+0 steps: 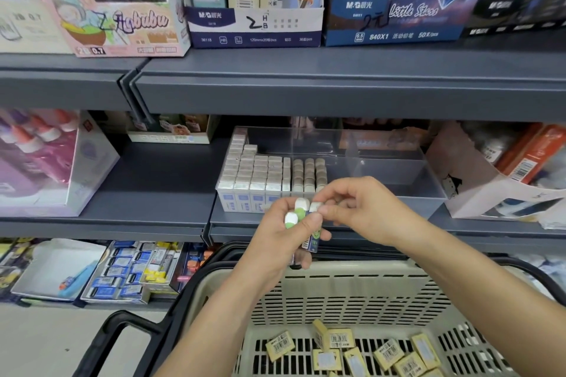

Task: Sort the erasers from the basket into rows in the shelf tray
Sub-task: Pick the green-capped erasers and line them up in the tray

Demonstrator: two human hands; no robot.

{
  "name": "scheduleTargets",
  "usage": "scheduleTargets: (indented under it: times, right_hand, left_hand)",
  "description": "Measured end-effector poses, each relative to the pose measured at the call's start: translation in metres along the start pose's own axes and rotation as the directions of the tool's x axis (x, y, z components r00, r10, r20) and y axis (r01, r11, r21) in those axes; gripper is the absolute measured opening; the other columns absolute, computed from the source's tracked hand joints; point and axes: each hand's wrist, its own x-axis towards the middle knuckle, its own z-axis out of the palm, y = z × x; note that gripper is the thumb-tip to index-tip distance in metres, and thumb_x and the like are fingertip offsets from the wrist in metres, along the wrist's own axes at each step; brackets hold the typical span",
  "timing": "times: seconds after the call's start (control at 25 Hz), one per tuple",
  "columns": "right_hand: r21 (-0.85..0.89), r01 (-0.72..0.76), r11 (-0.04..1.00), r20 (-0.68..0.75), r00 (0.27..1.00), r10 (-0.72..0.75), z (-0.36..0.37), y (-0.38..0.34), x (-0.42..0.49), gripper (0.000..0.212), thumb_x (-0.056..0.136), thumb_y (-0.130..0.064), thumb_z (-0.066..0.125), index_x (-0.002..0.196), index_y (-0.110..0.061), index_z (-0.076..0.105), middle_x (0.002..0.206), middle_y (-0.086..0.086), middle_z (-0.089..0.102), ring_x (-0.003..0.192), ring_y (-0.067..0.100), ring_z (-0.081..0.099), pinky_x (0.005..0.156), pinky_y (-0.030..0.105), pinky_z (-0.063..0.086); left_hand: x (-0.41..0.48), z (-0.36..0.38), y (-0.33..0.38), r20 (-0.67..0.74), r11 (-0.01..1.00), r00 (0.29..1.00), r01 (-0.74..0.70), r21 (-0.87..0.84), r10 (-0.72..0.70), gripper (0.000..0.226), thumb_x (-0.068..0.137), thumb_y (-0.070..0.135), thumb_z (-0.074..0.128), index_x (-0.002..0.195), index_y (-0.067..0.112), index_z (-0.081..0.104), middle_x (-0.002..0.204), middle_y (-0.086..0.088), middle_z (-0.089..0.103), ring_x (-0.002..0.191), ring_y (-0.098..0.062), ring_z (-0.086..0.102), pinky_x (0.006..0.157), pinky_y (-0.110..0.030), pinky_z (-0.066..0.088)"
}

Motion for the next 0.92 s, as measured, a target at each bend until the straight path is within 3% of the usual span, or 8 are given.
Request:
scheduleTargets:
  times: [0.12, 0.2, 0.32, 0.44, 0.52, 0.72, 0.8, 0.92]
  right_hand:
    - [0.140, -0.017, 0.990, 0.008, 1.000, 0.016, -0.018, -0.003, -0.001, 0.006, 0.078, -0.016, 0.071, 0.078, -0.018, 0.066, 0.072, 0.002, 0.067, 0.068, 0.017, 0.063, 0.070, 0.029, 0.053]
    - [0.151, -0.005, 0.988, -0.149, 0.988, 0.028, -0.040, -0.002, 0.007, 0.011, 0.075, -0.020, 0.074, 0.073, -0.023, 0.063, 0.068, -0.003, 0.069, 0.063, 0.009, 0.063, 0.061, 0.020, 0.048]
    - [-0.164, -0.047, 0.985, -0.385, 0.923, -0.020, -0.055, 0.001, 0.024, 0.023, 0.074, -0.025, 0.076, 0.064, -0.032, 0.056, 0.066, -0.019, 0.060, 0.070, 0.007, 0.061, 0.073, 0.022, 0.048]
    - [-0.381, -0.114, 0.918, -0.299, 0.954, -0.005, -0.043, 0.006, 0.032, 0.023, 0.076, -0.034, 0.071, 0.063, -0.036, 0.053, 0.068, -0.023, 0.058, 0.073, 0.006, 0.060, 0.073, 0.023, 0.048]
    - [-0.387, -0.122, 0.914, -0.254, 0.967, 0.021, -0.036, 0.012, 0.037, 0.020, 0.076, -0.036, 0.070, 0.065, -0.036, 0.054, 0.069, -0.023, 0.059, 0.073, 0.005, 0.060, 0.071, 0.022, 0.048]
    - [-0.452, -0.081, 0.888, -0.189, 0.982, -0.007, -0.023, 0.025, 0.041, 0.004, 0.084, -0.034, 0.064, 0.083, -0.031, 0.065, 0.086, -0.011, 0.067, 0.080, 0.011, 0.058, 0.075, 0.022, 0.043]
    - [-0.479, -0.070, 0.875, -0.182, 0.983, -0.021, -0.022, 0.027, 0.042, 0.010, 0.088, -0.031, 0.059, 0.090, -0.027, 0.068, 0.094, -0.007, 0.068, 0.084, 0.014, 0.058, 0.075, 0.023, 0.042]
    - [-0.560, -0.055, 0.826, -0.191, 0.979, -0.064, -0.022, 0.024, 0.038, 0.016, 0.091, -0.027, 0.053, 0.098, -0.026, 0.068, 0.101, -0.004, 0.069, 0.092, 0.019, 0.060, 0.078, 0.026, 0.045]
  left_hand:
    - [0.001, -0.001, -0.002, -0.029, 1.000, 1.000, -0.002, 0.024, 0.003, 0.022, 0.087, 0.025, 0.055, 0.101, 0.009, 0.049, 0.084, -0.003, 0.073, 0.075, -0.015, 0.071, 0.034, -0.020, 0.041]
    - [0.003, -0.006, -0.002, -0.095, 0.999, 0.995, -0.028, 0.039, 0.031, 0.013, 0.092, 0.023, 0.052, 0.097, 0.011, 0.050, 0.082, -0.001, 0.074, 0.075, -0.013, 0.070, 0.034, -0.020, 0.040]
    - [0.006, -0.011, -0.001, -0.155, 0.998, 0.986, -0.055, 0.031, 0.059, 0.012, 0.090, 0.027, 0.054, 0.096, 0.016, 0.054, 0.079, 0.002, 0.072, 0.073, -0.013, 0.069, 0.034, -0.018, 0.037]
    - [0.006, -0.011, -0.002, -0.153, 0.997, 0.987, -0.039, 0.068, 0.049, 0.020, 0.088, 0.039, 0.052, 0.100, 0.025, 0.059, 0.071, 0.006, 0.066, 0.066, -0.010, 0.066, 0.033, -0.017, 0.030]
    - [0.006, -0.011, -0.002, -0.148, 0.994, 0.988, -0.032, 0.102, 0.047, 0.023, 0.089, 0.043, 0.050, 0.103, 0.028, 0.060, 0.069, 0.007, 0.062, 0.059, -0.007, 0.060, 0.034, -0.016, 0.026]
    - [0.010, -0.009, -0.002, -0.189, 0.998, 0.981, 0.049, 0.029, -0.042, 0.018, 0.094, 0.020, 0.047, 0.102, 0.011, 0.060, 0.065, 0.005, 0.060, 0.053, -0.006, 0.051, 0.033, -0.016, 0.023]
    - [0.010, -0.009, -0.002, -0.180, 0.998, 0.981, 0.069, -0.006, -0.069, 0.023, 0.092, 0.012, 0.043, 0.109, 0.006, 0.058, 0.066, 0.003, 0.061, 0.054, -0.007, 0.051, 0.034, -0.015, 0.023]
    - [0.008, -0.008, -0.001, -0.171, 0.998, 0.984, 0.060, 0.023, -0.056, 0.016, 0.093, 0.012, 0.049, 0.107, 0.013, 0.056, 0.074, 0.002, 0.066, 0.058, -0.007, 0.056, 0.033, -0.017, 0.024]
